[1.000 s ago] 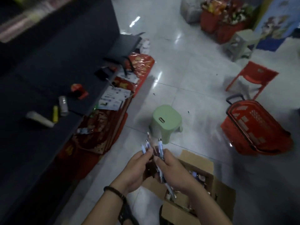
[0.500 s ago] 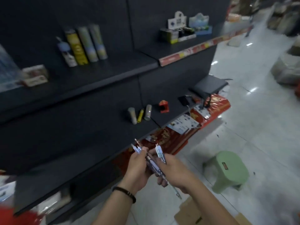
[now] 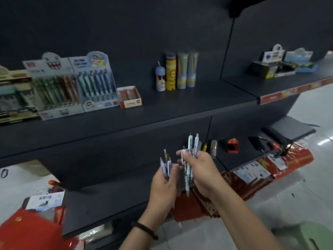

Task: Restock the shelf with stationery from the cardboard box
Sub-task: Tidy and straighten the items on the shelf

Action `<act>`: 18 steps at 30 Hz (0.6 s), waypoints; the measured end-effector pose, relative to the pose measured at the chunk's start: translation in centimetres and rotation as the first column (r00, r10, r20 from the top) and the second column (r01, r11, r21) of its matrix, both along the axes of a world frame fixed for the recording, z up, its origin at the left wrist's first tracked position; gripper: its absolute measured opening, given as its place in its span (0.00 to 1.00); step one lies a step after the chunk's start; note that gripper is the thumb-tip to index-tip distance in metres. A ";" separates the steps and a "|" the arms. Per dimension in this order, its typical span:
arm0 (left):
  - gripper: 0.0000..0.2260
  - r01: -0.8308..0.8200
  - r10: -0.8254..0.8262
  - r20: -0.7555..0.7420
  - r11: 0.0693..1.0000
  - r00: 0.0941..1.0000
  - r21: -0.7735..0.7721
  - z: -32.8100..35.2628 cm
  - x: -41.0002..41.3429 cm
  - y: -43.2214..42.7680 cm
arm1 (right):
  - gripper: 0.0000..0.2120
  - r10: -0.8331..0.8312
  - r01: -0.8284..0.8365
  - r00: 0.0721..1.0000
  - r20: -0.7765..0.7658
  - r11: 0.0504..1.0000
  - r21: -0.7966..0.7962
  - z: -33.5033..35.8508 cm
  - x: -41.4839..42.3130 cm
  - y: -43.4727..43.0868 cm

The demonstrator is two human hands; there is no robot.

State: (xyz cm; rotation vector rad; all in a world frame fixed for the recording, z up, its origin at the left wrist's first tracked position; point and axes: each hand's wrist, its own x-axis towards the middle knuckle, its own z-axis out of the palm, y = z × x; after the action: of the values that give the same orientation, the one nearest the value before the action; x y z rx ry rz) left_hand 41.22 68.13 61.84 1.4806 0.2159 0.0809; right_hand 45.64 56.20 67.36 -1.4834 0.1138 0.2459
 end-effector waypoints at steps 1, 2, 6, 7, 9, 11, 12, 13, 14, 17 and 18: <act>0.08 -0.020 0.017 0.040 0.997 0.999 0.079 0.8 0.4 0.9 | 0.11 -0.012 0.012 1.000 -0.002 0.999 0.040 0.5 1.0 1.3; 0.07 -0.045 0.036 0.068 0.990 0.997 0.131 1.5 1.0 1.9 | 0.11 -0.020 0.021 1.000 -0.014 0.996 0.090 0.8 1.9 2.6; 0.08 -0.082 0.071 0.085 0.988 0.994 0.135 3.9 4.0 5.4 | 0.12 0.069 -0.046 0.995 -0.073 0.961 0.272 2.4 5.1 7.2; 0.09 -0.083 0.075 0.073 0.990 0.994 0.112 4.6 4.7 6.3 | 0.13 0.115 -0.087 0.991 -0.074 0.947 0.308 2.8 5.9 8.1; 0.11 -0.087 0.081 0.060 0.991 0.995 0.102 5.8 6.3 8.3 | 0.14 0.218 -0.185 0.974 -0.055 0.918 0.352 3.9 7.8 10.0; 0.12 -0.088 0.080 0.069 0.990 0.994 0.107 7.3 7.9 10.3 | 0.15 0.321 -0.290 0.947 -0.033 0.892 0.346 5.5 9.6 11.6; 0.12 -0.087 0.077 0.081 0.989 0.994 0.124 8.1 8.6 11.3 | 0.16 0.377 -0.352 0.926 -0.017 0.880 0.318 6.1 10.6 12.4; 0.11 -0.100 0.085 0.105 0.984 0.991 0.150 8.9 9.4 12.5 | 0.17 0.438 -0.422 0.899 0.003 0.865 0.272 6.7 11.7 13.5; 0.10 -0.102 0.083 0.119 0.981 0.989 0.163 9.6 9.9 13.2 | 0.18 0.469 -0.460 0.883 0.018 0.857 0.231 7.1 12.5 14.1; 0.15 -0.202 0.191 0.148 0.977 0.970 0.065 10.7 11.7 15.7 | 0.23 0.552 -0.556 0.831 0.071 0.821 0.128 8.4 15.4 17.0; 0.15 -0.258 0.249 0.149 0.965 0.957 0.043 10.8 12.2 16.8 | 0.23 0.551 -0.559 0.827 0.111 0.826 0.067 8.8 16.4 18.0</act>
State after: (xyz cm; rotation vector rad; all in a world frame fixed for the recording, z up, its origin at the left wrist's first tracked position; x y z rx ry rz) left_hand 53.46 84.89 72.65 1.4955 0.2883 0.4030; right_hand 62.00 74.25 76.12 -1.3983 -0.4085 0.6503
